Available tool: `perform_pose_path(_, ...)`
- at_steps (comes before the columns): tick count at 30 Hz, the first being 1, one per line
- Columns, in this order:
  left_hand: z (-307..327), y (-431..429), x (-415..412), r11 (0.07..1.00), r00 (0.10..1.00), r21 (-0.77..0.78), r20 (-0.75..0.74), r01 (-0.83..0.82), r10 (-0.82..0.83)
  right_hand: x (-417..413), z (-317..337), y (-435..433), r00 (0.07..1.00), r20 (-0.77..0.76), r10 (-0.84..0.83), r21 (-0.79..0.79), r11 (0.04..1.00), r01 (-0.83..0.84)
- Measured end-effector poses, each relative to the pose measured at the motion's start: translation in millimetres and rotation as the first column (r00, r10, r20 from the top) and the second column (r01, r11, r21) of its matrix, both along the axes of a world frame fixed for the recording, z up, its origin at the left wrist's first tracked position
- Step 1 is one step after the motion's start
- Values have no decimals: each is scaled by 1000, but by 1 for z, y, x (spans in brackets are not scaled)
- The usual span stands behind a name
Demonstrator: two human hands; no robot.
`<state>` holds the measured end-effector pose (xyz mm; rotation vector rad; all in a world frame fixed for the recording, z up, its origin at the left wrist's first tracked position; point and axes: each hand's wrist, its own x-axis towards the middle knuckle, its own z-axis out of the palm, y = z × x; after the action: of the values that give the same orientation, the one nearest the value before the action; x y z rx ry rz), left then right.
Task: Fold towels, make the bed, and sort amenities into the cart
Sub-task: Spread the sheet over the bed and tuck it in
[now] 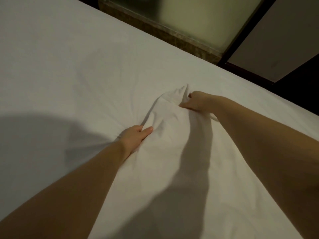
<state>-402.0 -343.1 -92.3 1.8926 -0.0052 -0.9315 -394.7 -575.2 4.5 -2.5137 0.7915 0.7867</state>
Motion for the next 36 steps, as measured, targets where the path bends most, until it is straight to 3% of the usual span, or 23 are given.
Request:
perform_pose_path(2, 0, 1, 2, 1000, 1000, -12, -5, -20, 20, 3, -5, 2, 974, 210, -81, 24, 997, 78)
perform_pose_path(3, 1, 1, 3, 1000, 1000, -5, 1, -26, 26, 5, -8, 2, 910, 373, -181, 60, 983, 171)
perform_pose_path(5, -1, 0, 5, 998, 998, -7, 5, -56, 56, 9, -14, 1, 695, 613, -374, 172, 923, 345)
perform_pose_path(6, -2, 0, 6, 997, 997, -18, -4, -77, 77, 8, -16, 3, 652, 670, -356, 133, 921, 366)
perform_pose_path(7, -3, 1, 6, 995, 995, -32, -20, -98, 98, 4, -19, 8, 671, 708, -223, -16, 944, 330)
perform_pose_path(9, -9, 1, 8, 992, 993, -61, -36, -112, 110, -12, -31, 29, 670, 714, 205, -364, 925, 105)
perform_pose_path(11, -4, 0, 6, 991, 992, -55, -36, -120, 118, -23, -51, 51, 615, 580, 534, -547, 815, -191)
perform_pose_path(12, 0, -2, 5, 992, 994, -47, -16, -113, 112, -24, -61, 55, 654, 465, 597, -548, 774, -317)
perform_pose_path(14, 1, -5, 2, 996, 995, -6, 41, -92, 93, -13, -78, 48, 818, 310, 485, -403, 846, -348)
perform_pose_path(16, 0, -7, 1, 995, 992, -4, 71, -102, 102, 9, -80, 40, 895, 274, 352, -312, 913, -264)
perform_pose_path(19, -3, -8, 1, 996, 990, 13, 115, -87, 85, 11, -66, 46, 850, 385, 359, -379, 902, -209)
perform_pose_path(21, -7, -5, 2, 995, 986, 87, 166, -49, 34, -20, -61, 49, 781, 538, 317, -432, 899, -68)
perform_pose_path(23, -10, -3, 4, 993, 987, 110, 162, -33, 15, -61, -62, 40, 761, 597, 254, -456, 888, 62)
perform_pose_path(27, -8, -5, 7, 992, 986, 125, 165, -32, 11, -105, -59, -6, 801, 597, -35, -416, 841, 346)
perform_pose_path(31, -4, -9, 5, 989, 987, 134, 155, -58, 37, -89, -48, -45, 846, 388, -365, -226, 853, 471)
perform_pose_path(33, -5, -11, 4, 989, 986, 120, 152, -84, 66, -80, -42, -60, 850, 351, -392, -138, 877, 461)
perform_pose_path(36, -4, -15, 3, 988, 982, 130, 176, -88, 64, -70, -34, -76, 794, 556, -247, -213, 881, 423)
